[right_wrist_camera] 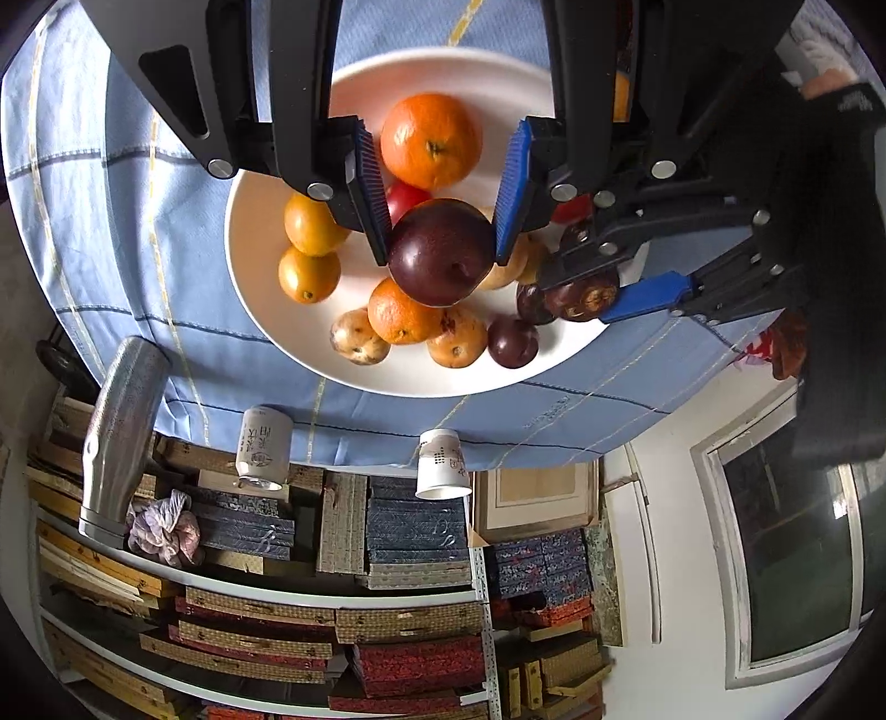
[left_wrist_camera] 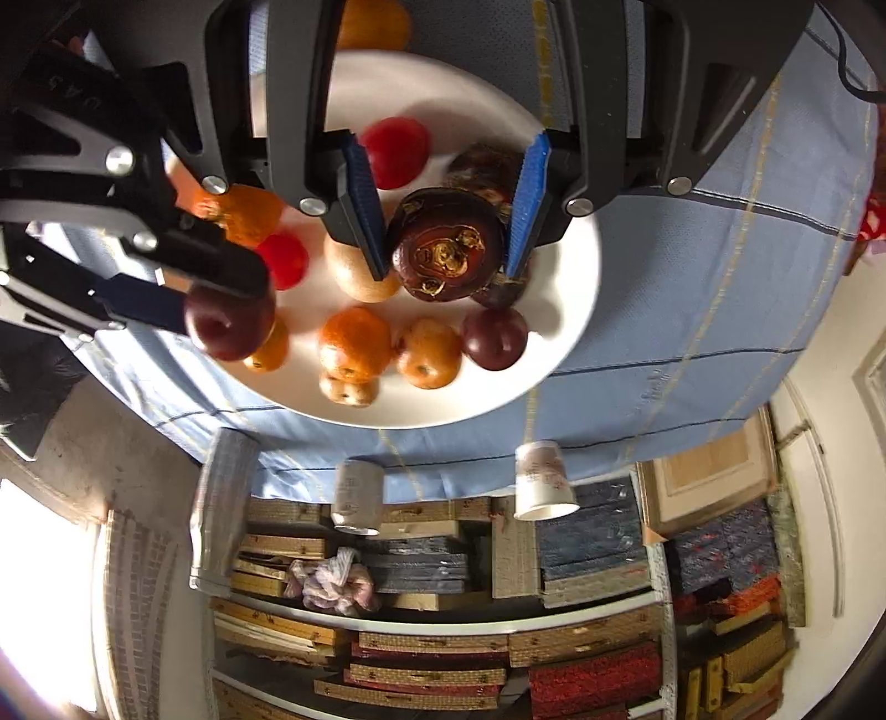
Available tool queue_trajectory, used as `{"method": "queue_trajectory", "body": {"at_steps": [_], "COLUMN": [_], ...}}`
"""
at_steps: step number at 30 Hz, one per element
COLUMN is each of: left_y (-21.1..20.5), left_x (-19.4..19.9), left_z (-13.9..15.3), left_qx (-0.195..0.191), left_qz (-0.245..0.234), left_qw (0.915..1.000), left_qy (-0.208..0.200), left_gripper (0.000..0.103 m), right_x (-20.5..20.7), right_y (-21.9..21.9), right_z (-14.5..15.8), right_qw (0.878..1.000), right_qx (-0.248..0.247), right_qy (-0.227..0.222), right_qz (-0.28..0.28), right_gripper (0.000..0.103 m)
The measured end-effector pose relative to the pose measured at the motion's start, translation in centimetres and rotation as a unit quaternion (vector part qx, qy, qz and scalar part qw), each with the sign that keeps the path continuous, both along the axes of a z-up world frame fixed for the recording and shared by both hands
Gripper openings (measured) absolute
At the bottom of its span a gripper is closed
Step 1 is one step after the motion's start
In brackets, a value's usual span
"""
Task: Organize fruits
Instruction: 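Carry the brown fruit and the plum over the white plate with both tools, then open both tools to release the fruits onto the plate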
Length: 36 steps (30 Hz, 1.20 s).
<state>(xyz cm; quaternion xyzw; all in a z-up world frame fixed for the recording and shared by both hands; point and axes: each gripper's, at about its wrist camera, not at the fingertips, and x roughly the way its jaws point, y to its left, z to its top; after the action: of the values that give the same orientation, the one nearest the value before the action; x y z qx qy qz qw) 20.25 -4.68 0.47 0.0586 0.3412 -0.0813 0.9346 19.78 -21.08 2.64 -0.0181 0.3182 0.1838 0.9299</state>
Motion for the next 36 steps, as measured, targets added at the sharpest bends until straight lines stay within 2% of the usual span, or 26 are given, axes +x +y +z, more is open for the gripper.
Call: {"method": "queue_trajectory", "body": {"at_steps": [15, 19, 23, 28, 36], "left_y": [0.1, 0.2, 0.4, 0.3, 0.1], "left_x": [0.9, 0.7, 0.7, 0.2, -1.6], "left_z": [-0.8, -0.5, -0.4, 0.0, 1.3], "left_qx": [0.008, 0.011, 0.008, 0.012, 0.013], "left_qz": [0.013, 0.022, 0.023, 0.023, 0.021], "left_qw": [0.9999, 0.9997, 0.9997, 0.9995, 0.9990], "left_qy": [0.004, -0.007, -0.007, -0.017, -0.037], "left_gripper": [0.042, 0.054, 0.057, 0.071, 0.077], "right_x": [1.1, 1.1, 0.8, 0.1, -1.9], "right_y": [0.1, -0.2, -0.6, -0.8, -1.1], "right_z": [-0.8, -0.7, -0.1, 0.6, 1.8], "right_qw": [1.000, 1.000, 1.000, 1.000, 0.999], "right_qx": [0.001, 0.002, 0.006, 0.013, 0.026], "right_qy": [0.012, 0.003, -0.011, -0.020, -0.035], "right_qz": [-0.001, -0.009, -0.012, -0.011, -0.010], "right_gripper": [0.039, 0.045, 0.050, 0.057, 0.058]}}
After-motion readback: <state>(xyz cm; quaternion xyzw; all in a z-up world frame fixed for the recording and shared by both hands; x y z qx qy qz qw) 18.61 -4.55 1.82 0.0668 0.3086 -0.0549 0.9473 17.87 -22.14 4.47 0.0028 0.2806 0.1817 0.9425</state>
